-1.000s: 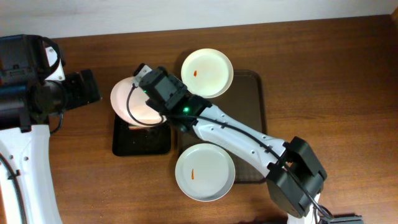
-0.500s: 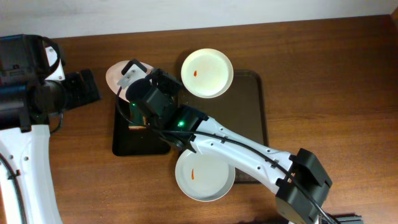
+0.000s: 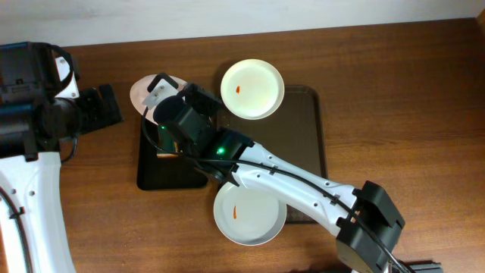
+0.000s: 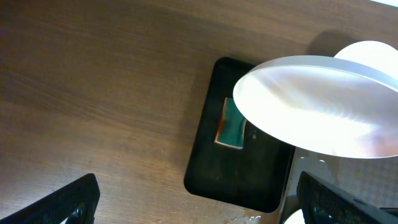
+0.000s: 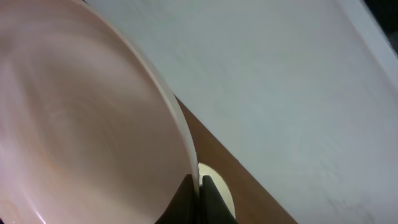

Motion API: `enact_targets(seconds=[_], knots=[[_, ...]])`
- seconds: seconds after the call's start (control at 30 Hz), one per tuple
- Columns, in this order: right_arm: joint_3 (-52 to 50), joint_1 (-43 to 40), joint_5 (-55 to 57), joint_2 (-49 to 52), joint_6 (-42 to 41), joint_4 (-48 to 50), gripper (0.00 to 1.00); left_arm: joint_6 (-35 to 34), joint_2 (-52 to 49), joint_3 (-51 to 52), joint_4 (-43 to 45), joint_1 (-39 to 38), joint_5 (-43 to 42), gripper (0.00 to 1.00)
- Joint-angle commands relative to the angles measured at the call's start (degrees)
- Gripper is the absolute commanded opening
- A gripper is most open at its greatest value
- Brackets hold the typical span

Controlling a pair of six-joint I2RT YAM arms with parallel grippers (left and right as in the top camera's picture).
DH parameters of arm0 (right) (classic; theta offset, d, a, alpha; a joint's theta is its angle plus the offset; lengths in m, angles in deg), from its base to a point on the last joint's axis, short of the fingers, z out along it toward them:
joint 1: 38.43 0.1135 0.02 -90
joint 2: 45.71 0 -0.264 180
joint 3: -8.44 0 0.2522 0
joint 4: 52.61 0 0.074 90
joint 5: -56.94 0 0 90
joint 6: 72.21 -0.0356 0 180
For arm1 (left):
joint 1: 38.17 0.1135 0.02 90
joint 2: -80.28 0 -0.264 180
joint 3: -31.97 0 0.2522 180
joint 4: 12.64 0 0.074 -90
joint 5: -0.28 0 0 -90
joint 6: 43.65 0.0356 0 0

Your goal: Clean dirty plates on tray and stack at the side

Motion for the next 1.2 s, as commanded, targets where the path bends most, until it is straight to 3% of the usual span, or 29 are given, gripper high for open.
enact_targets(seconds=[0.0,0.2,0.27,0.33,0.47,0.63,0.77,1.07,1.1,1.13,1.17], knots=[[0.7,-0.7,-0.1,-2.3,-9.3,-5.6,0.04,0.5,0.7,-0.5,0.0,0.2,0.5,1.00],[1.2,-12.7,-21.2,-5.6,-37.3,-22.8,0.04,0.5,0.7,-0.5,0.0,0.2,0.6,1.00],[1.3,-18.7,-30.1,-7.8,-40.8,-25.6,0.04,0.5,0.7,-0.5,0.0,0.2,0.6,1.00],[1.3,-30.8,-44.1,-10.8,-44.9,-29.7,0.04,0.5,0.7,-0.5,0.0,0.2,0.6,1.00],[1.3,-47.7,-57.7,-11.4,-45.7,-36.0,0.04,0.5,0.7,-0.5,0.0,0.2,0.6,1.00],[-0.1,-69.5,-58.4,-7.1,-46.4,-43.9,0.04,0.5,0.7,-0.5,0.0,0.2,0.5,1.00],[-5.3,-80.8,-58.2,-2.4,-47.7,-43.6,0.04,0.5,0.7,-0.5,0.0,0.2,0.5,1.00],[-13.6,-92.5,-56.4,1.8,-48.1,-36.2,0.06,0.5,0.7,-0.5,0.0,0.2,0.5,1.00],[-13.6,-92.5,-56.2,1.8,-48.0,-37.2,0.21,0.5,0.7,-0.5,0.0,0.2,0.5,1.00],[-13.6,-92.3,-56.2,1.8,-48.0,-37.8,0.46,0.5,0.7,-0.5,0.0,0.2,0.5,1.00],[-13.6,-92.0,-56.2,1.8,-47.8,-38.1,0.56,0.5,0.7,-0.5,0.0,0.2,0.6,1.00]])
